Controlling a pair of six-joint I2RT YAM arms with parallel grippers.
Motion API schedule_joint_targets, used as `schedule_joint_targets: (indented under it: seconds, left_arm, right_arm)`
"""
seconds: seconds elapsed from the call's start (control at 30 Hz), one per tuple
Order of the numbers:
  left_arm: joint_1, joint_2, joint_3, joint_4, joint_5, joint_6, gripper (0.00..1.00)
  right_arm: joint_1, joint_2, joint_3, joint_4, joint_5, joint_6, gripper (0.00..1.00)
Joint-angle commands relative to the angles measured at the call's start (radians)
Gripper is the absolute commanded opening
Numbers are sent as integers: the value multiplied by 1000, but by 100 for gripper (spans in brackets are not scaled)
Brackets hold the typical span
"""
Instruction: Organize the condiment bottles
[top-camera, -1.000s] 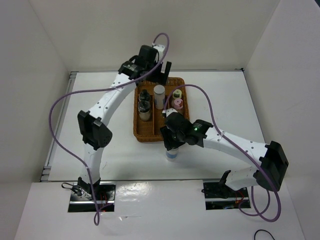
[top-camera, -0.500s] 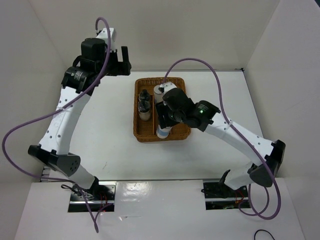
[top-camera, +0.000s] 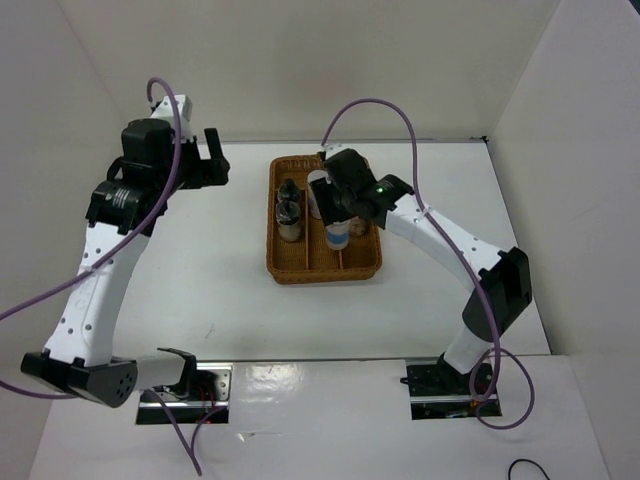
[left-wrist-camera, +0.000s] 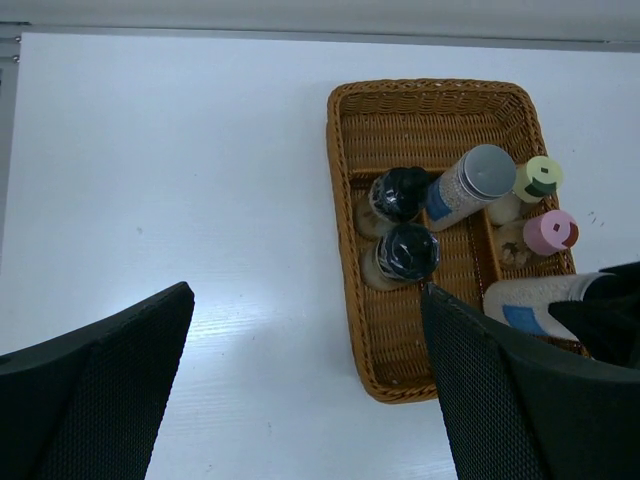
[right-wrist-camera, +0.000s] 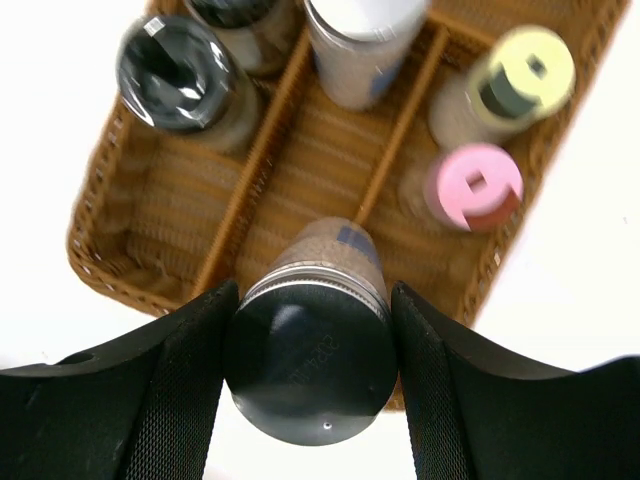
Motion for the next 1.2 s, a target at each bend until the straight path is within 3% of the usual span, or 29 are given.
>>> schedule_joint_targets:
  seconds: [0.0,0.8,0.93,1.0,1.17]
  left_arm:
    - [21,-76,-40,62,21,-25,100]
    - [40,-193,-226,80,12,-25,100]
    - [40,-213,-278,89,24,-34,100]
    - [40,-225,-300,89,24,-34,100]
    - [40,-256,-375,124,79,-43,100]
  right_arm:
    - [9,24,99,132,-27,-47,40]
    - [0,195,30,323,-12,-27,40]
    - [0,215,21,323,11,-7,44]
    - [0,215,21,323,20,-7,48]
    - [0,215,-2,332,32,26,89]
